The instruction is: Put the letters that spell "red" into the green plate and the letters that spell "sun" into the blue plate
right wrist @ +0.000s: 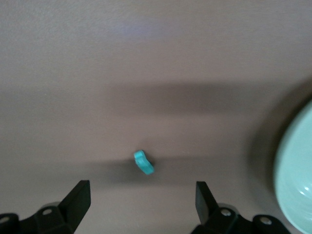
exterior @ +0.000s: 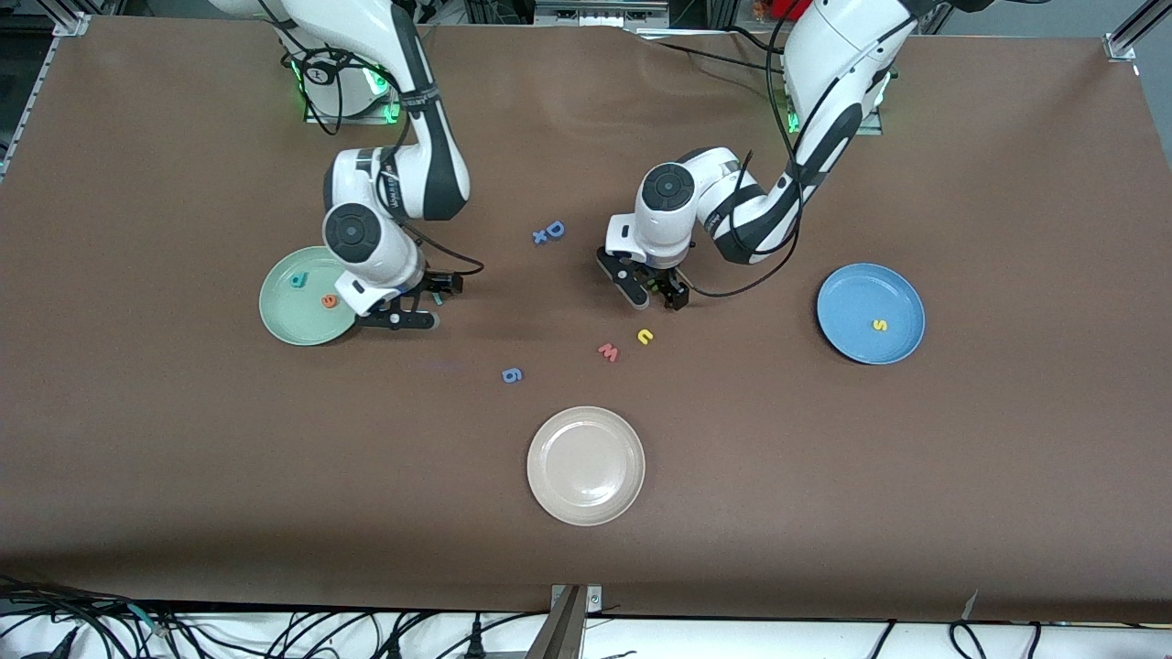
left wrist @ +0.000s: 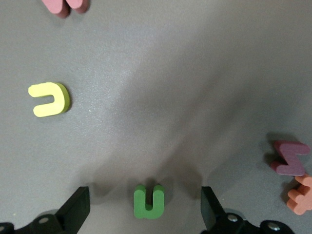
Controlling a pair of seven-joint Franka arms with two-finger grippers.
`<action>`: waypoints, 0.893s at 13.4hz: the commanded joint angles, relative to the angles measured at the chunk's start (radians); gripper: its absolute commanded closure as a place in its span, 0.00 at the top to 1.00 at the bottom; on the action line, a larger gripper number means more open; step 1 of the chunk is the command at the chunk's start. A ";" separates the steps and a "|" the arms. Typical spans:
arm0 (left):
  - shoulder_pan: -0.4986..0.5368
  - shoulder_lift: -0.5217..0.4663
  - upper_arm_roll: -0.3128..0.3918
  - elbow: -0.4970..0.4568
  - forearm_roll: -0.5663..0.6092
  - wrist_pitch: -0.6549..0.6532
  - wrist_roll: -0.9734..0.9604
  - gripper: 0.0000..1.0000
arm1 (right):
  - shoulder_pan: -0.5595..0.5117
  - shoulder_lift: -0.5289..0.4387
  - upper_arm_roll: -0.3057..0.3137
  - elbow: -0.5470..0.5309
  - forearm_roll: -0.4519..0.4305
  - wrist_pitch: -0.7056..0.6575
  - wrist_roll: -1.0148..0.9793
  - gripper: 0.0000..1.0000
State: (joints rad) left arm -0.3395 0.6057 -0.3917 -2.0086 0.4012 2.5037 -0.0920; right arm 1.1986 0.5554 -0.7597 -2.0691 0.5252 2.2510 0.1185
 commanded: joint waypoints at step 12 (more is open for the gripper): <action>0.013 -0.046 -0.006 -0.056 0.034 0.015 -0.026 1.00 | 0.001 0.054 0.040 -0.032 0.082 0.081 -0.048 0.67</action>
State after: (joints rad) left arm -0.3291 0.5858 -0.3931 -2.0380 0.4012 2.5085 -0.0938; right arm 1.1942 0.5986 -0.7314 -2.0942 0.5625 2.3080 0.0976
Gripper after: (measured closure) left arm 0.000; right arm 0.251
